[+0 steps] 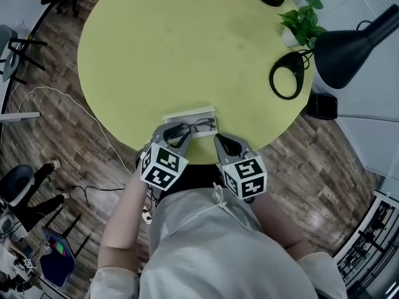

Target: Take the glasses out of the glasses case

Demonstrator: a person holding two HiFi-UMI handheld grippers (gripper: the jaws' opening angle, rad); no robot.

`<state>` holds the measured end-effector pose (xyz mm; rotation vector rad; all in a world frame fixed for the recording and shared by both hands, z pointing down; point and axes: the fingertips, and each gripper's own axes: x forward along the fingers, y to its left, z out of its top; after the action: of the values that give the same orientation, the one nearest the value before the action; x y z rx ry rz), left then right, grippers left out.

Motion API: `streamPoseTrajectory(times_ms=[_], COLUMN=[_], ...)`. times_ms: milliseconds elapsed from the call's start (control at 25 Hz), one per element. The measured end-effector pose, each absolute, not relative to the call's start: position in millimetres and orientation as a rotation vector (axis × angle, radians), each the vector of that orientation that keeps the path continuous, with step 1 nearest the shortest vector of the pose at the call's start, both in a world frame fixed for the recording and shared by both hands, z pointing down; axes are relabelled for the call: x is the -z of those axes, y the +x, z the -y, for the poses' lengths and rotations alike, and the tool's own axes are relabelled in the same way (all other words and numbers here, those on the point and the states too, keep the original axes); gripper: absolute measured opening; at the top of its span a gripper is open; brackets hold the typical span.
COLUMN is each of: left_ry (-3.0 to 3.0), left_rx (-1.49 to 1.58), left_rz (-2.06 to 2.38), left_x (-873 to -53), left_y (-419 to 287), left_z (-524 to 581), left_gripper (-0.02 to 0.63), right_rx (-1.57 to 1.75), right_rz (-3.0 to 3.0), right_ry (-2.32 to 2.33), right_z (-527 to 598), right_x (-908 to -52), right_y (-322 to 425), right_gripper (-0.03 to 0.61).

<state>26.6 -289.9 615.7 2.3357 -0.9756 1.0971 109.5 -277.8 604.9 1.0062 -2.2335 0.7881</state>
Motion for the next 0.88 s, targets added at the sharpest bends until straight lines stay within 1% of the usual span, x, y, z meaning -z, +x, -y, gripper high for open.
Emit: streamPoseTrajectory(times_ms=[360, 560, 680, 880], left_ry=[2.357, 2.324, 2.333, 2.377], left_rx=[-1.367, -1.385, -1.414, -1.475], left_rz=[0.692, 0.696, 0.693, 0.640], left_x=[-647.8, -656.6, -660.2, -661.6], left_y=[41.1, 39.8, 40.3, 40.5], left_z=[290.1, 291.3, 295.9, 294.6], left_gripper=[0.100, 0.078, 0.053, 0.038], right_rx=[-0.813, -0.828, -0.841, -0.855], right_rz=[2.202, 2.193, 2.187, 2.175], right_ry=[0.985, 0.982, 0.991, 1.015], right_z=[278.7, 273.6, 274.2, 270.0], right_x=[-619.7, -621.1, -623.2, -623.8], right_y=[113.6, 112.7, 118.3, 123.3], right_gripper=[0.000, 0.000, 0.000, 0.000])
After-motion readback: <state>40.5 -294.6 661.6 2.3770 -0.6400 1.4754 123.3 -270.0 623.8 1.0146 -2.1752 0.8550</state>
